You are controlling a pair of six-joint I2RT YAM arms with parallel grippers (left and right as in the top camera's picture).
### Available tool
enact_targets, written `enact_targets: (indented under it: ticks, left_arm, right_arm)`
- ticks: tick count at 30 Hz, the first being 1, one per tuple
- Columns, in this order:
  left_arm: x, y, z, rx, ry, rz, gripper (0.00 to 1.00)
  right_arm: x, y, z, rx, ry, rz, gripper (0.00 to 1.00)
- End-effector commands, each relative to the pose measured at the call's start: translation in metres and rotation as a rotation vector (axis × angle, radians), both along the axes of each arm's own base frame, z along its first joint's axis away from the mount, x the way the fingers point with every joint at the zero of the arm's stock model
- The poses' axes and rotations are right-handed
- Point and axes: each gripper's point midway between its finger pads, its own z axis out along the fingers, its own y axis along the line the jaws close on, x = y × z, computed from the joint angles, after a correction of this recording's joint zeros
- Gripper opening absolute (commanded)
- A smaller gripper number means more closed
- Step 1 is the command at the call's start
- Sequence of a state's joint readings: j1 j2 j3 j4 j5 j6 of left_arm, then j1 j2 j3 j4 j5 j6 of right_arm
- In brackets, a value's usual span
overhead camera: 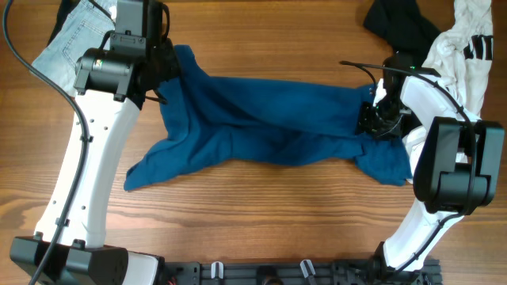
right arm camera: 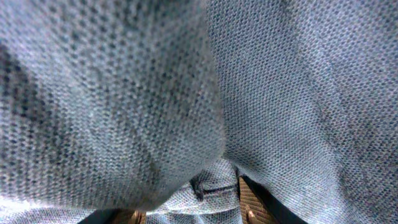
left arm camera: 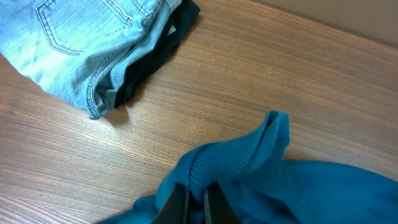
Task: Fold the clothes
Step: 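Hold the shirt stretched between both grippers and adjust the right grip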
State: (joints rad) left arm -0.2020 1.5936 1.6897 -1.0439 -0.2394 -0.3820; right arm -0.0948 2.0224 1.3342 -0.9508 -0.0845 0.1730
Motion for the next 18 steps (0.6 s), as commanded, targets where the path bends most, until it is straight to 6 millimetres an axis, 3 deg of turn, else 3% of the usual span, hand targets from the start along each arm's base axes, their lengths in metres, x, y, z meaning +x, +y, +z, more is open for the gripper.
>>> enact_targets:
  ticks: [1, 10, 18]
  left_arm:
    - [0.003, 0.004, 0.005, 0.019, -0.015, 0.008, 0.04]
    - [0.003, 0.004, 0.005, 0.019, -0.014, 0.008, 0.04]
    - [0.002, 0.004, 0.004, 0.02, -0.006, 0.008, 0.04]
  right_arm:
    - [-0.006, -0.001, -0.011, -0.017, 0.021, -0.009, 0.47]
    - [0.014, -0.004, 0.009, -0.024, -0.051, -0.026, 0.33]
    - [0.019, -0.004, 0.016, -0.026, -0.073, -0.012, 0.24]
